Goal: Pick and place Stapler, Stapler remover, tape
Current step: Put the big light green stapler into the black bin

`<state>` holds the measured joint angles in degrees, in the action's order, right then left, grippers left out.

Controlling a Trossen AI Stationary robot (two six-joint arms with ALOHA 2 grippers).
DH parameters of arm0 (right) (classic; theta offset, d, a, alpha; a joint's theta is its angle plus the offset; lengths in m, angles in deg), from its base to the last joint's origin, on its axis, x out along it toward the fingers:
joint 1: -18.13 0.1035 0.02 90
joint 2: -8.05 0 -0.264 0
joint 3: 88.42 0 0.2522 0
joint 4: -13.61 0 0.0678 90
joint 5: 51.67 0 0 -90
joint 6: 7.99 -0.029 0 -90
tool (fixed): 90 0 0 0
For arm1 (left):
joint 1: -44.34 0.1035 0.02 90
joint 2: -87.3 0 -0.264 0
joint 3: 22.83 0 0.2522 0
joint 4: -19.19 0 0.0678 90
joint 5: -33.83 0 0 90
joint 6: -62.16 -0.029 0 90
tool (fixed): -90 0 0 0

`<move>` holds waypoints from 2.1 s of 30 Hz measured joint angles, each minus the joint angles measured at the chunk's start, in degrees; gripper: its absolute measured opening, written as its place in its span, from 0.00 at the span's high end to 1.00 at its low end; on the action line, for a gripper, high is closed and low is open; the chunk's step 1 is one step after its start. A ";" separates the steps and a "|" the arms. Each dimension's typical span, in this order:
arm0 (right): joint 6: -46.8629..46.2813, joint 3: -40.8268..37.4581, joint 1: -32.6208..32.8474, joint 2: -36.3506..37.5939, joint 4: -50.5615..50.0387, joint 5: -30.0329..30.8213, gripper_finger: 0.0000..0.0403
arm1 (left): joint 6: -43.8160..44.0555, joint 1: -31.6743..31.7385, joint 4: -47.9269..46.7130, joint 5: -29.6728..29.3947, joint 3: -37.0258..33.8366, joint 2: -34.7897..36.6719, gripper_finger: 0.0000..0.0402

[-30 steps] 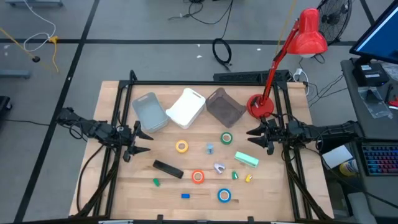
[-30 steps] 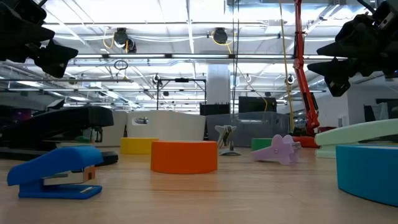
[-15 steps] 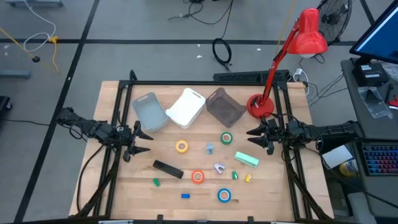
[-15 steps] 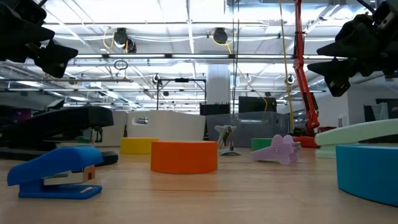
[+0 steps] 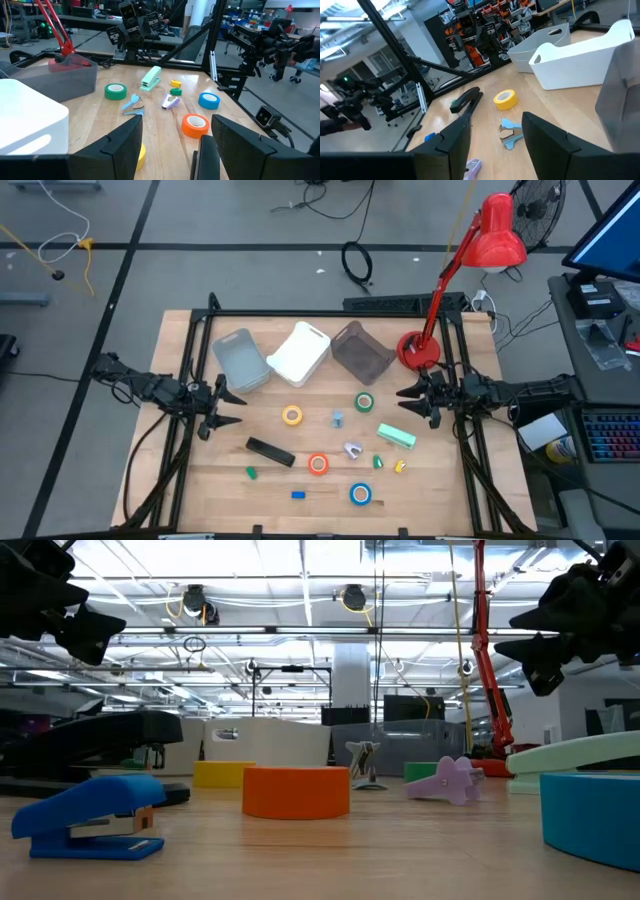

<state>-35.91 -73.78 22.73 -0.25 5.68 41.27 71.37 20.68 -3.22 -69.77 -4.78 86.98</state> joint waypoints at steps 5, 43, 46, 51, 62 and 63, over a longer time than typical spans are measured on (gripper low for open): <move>-8.08 0.01 0.00 -0.02 0.00 0.00 0.58 | 0.00 0.01 0.00 -0.12 0.00 0.00 0.40; -4.95 17.27 5.37 -7.54 6.53 8.50 0.62 | 0.46 0.02 17.03 -0.31 -0.03 0.00 0.40; -5.11 24.32 6.84 -14.27 -4.12 5.59 0.66 | 0.53 0.02 16.96 -0.30 -0.02 -0.03 0.40; -9.17 34.83 8.14 -25.83 -19.84 0.41 0.71 | 0.09 0.00 15.94 -0.18 0.00 -0.05 0.40; -15.38 40.87 8.39 -43.06 -41.49 -15.29 0.73 | -0.07 0.00 12.65 -0.39 0.02 -0.07 0.40; -15.56 40.89 8.39 -44.00 -42.46 -16.66 0.74 | -0.07 0.00 12.56 -0.39 0.02 -0.07 0.40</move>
<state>-51.46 -32.90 31.13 -44.24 -36.79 24.61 71.31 20.68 9.34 -70.17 -4.76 86.92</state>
